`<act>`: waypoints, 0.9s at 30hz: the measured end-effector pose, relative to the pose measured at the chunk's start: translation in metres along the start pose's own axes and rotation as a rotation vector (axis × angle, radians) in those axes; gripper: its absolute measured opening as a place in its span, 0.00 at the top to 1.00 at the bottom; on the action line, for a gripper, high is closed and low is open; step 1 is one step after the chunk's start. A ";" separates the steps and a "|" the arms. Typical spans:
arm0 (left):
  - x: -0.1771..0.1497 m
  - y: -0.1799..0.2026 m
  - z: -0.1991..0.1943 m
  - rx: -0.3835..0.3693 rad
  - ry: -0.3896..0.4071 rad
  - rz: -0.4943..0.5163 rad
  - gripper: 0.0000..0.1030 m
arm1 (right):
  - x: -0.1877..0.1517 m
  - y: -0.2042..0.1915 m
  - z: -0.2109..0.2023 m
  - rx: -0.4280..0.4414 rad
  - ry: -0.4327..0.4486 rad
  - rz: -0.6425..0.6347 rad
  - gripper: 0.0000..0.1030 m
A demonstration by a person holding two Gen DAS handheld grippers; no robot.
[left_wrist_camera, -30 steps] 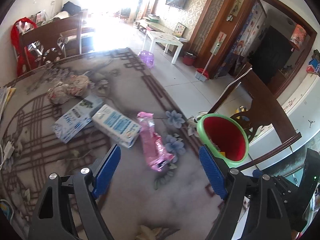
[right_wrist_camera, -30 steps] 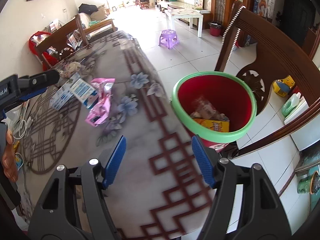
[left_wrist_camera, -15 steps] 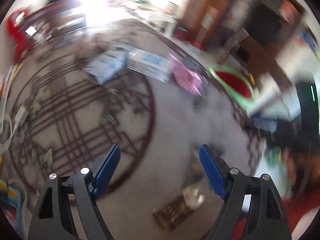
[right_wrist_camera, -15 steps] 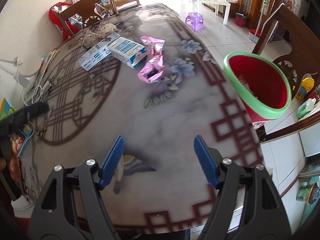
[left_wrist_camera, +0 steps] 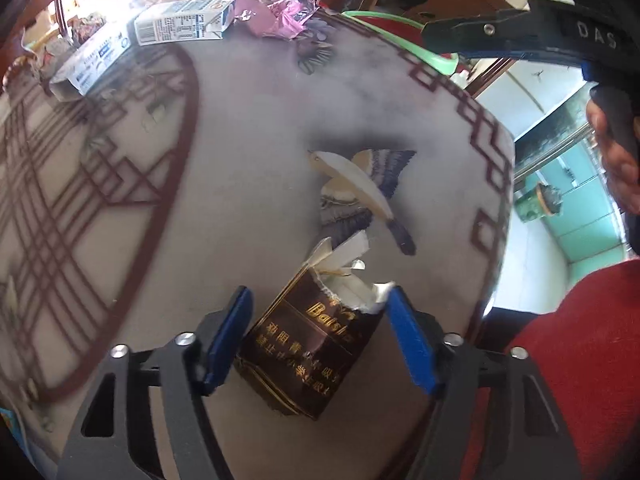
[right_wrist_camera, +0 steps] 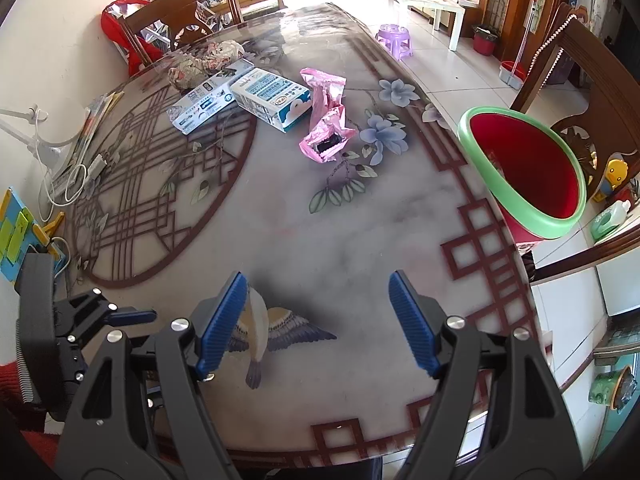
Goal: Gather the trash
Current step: 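Grasp the brown cigarette pack with the left tool while the right tool grasps the pink wrapper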
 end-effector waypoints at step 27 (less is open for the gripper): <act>0.045 -0.080 -0.054 0.011 0.194 -0.397 0.34 | 0.155 0.008 0.102 0.000 -0.070 -0.109 0.31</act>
Point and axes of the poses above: each gripper's, at about its wrist camera, not at the fingertips, and z roughly the way its jaws point, y to its right, x to its top, the point moved 9 cm from there along z, roughly the way its jaws point, and after that the axes turned 4 degrees about -y, right-handed, at the moved point
